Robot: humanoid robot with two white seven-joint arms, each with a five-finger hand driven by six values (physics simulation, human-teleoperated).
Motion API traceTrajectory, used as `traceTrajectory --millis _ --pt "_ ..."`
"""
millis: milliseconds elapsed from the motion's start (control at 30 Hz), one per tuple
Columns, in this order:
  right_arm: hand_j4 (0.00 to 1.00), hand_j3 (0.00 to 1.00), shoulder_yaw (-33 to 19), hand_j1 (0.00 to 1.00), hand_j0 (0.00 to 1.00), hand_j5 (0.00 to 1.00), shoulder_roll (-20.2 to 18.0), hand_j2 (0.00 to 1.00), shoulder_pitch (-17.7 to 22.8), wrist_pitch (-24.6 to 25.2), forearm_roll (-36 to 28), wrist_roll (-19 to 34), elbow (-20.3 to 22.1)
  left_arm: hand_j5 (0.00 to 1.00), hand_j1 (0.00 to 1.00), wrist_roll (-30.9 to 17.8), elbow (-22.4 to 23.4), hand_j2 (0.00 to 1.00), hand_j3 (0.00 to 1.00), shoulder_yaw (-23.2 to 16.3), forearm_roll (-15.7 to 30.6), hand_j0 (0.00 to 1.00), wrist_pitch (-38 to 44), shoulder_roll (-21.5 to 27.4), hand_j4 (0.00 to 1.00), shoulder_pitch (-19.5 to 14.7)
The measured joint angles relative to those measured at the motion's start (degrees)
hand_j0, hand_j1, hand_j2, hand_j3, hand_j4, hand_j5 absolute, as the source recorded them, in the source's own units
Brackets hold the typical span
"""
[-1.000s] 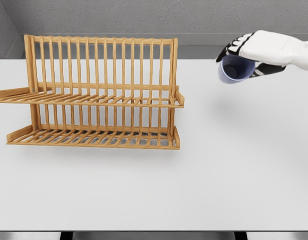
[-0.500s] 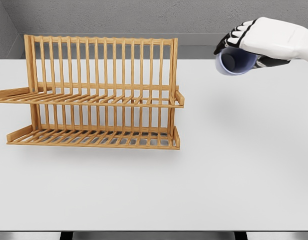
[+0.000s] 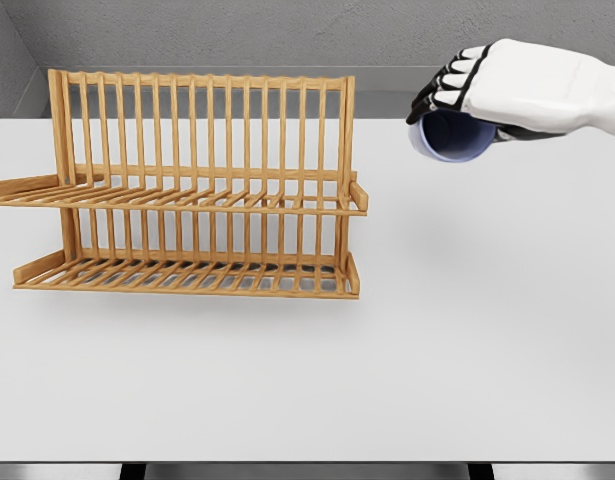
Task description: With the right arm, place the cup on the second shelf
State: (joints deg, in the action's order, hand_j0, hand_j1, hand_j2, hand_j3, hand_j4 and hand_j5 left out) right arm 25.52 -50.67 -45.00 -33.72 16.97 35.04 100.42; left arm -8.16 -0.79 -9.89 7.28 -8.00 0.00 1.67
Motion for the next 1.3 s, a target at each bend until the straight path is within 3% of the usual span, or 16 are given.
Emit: traceTrajectory --millis 433,1300 --pt "0.65 0.65 0.2 0.65 0.65 0.65 6.3 0.65 -0.6 -1.4 0.0 0.0 0.1 1.00 1.00 0.0 0.0 1.00 1.00 0.0 0.0 1.00 0.0 0.0 1.00 -0.1" --pt "0.65 0.65 1.9 0.65 0.65 0.65 13.5 0.65 -1.2 -0.6 0.4 0.0 0.0 1.00 1.00 0.0 0.0 1.00 1.00 0.0 0.0 1.00 0.0 0.0 1.00 -0.1"
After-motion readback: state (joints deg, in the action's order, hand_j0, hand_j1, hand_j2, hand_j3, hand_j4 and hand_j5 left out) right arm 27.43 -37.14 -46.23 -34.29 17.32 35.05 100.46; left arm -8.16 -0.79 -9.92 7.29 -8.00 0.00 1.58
